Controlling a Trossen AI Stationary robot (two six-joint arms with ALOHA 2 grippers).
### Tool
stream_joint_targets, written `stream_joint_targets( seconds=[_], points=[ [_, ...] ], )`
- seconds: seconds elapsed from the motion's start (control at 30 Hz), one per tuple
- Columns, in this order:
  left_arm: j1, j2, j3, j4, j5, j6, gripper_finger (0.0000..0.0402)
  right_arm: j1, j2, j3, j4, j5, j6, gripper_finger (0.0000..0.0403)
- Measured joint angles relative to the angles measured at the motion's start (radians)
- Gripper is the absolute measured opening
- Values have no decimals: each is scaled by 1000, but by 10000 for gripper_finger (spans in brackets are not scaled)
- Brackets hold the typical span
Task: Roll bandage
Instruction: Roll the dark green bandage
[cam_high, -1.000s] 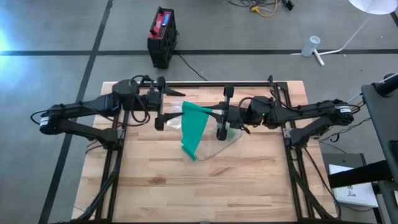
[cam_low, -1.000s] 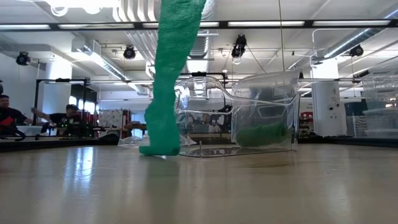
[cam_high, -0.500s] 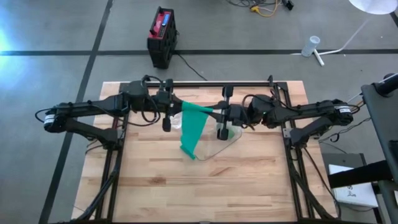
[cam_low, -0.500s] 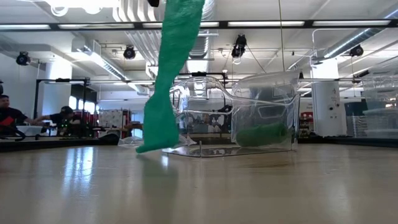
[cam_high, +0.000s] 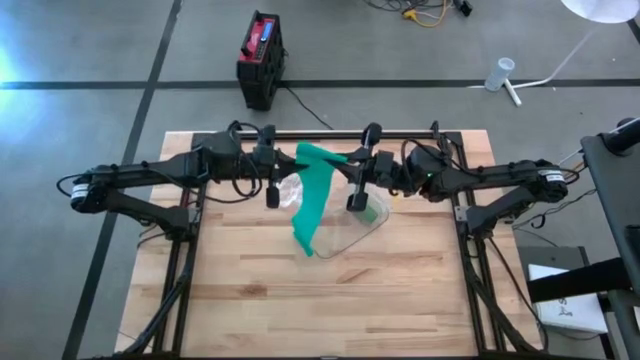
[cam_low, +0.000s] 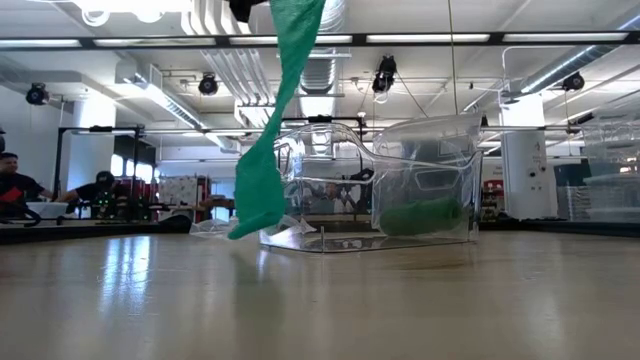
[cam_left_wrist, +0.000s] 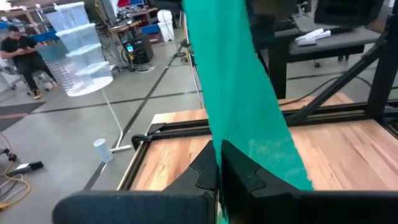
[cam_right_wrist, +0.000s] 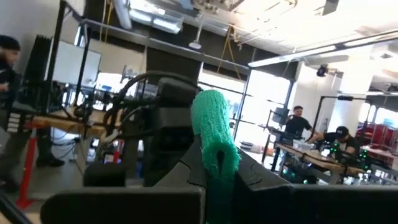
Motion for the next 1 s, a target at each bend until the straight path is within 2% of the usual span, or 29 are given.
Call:
stream_joint_targets(
  seconds=[0.2,0.33,0.57,0.63,0.73,0.87,1.0],
  points=[
    [0,3,-2,-17,-2,20,0,-23,25,0,-35,53,-80,9],
    [0,-20,-2,-104,-5,110,0,-23,60,0,-38,50,-136,9],
    [0,-95,-1,-269,-193,178,25,-23,91,0,-33,45,-202,9],
    [1,-133,-1,-292,-214,191,38,-23,89,0,-44,32,-222,9],
    [1,-193,-1,-302,-175,192,60,-22,88,0,-49,13,-258,9],
    [0,-236,0,-321,-25,160,97,-23,88,0,-13,-13,-310,9],
    [0,-252,0,-306,12,115,139,-23,87,1,-30,-75,-387,9]
  ],
)
